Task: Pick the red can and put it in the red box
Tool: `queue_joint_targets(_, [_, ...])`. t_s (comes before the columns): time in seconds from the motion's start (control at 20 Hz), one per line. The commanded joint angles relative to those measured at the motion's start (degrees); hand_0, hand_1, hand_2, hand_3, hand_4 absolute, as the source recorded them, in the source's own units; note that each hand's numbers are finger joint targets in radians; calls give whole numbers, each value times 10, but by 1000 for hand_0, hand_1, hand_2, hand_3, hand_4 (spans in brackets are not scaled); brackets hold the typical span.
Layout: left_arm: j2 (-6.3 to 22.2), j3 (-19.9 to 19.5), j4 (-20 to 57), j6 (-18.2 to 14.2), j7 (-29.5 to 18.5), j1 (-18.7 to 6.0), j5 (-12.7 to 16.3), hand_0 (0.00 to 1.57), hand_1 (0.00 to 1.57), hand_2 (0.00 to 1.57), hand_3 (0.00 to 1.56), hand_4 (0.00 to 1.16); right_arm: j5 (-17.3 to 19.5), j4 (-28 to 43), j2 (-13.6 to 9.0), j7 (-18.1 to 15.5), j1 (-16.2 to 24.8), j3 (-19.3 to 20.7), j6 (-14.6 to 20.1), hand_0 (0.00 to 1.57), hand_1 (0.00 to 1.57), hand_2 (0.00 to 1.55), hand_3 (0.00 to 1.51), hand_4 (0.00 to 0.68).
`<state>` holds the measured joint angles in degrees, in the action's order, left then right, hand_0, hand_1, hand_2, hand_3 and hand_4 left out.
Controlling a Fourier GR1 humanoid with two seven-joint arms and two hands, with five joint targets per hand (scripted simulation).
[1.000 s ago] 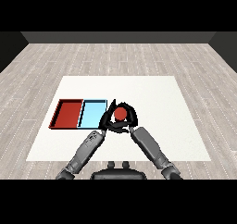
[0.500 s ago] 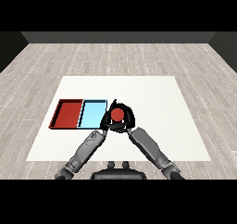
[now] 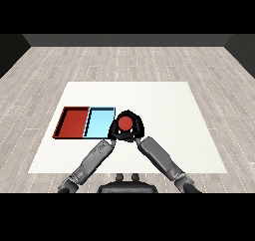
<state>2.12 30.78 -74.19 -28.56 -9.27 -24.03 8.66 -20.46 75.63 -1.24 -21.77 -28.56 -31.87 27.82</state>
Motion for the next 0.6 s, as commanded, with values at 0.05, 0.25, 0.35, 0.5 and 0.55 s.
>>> queue_joint_targets(0.05, [-20, 36, 44, -30, 7, -20, 8, 1571, 1571, 1536, 1446, 996, 8, 25, 12, 10, -5, -10, 1, 1467, 1467, 1439, 1392, 561])
queue_joint_targets(0.25, [-20, 26, 61, -51, -17, -38, 30, 1571, 1571, 1480, 1360, 855, -7, -15, 12, -16, -10, 22, -37, 1496, 1496, 1439, 1387, 560])
queue_joint_targets(0.35, [-20, 13, 17, -43, 34, -42, -14, 1571, 1571, 1495, 1340, 857, -50, -31, 12, -27, -55, -18, 22, 1518, 1518, 1450, 1391, 541])
queue_joint_targets(0.5, [-20, 28, 14, -54, 21, -44, 7, 1571, 1571, 1510, 1404, 871, 24, 54, 9, 21, 25, 6, -12, 1520, 1520, 1461, 1399, 544])
queue_joint_targets(0.55, [-20, 32, 9, -62, 32, -35, 0, 1571, 1571, 1522, 1426, 880, -13, -28, 12, -16, -36, 17, -26, 1516, 1516, 1460, 1398, 544])
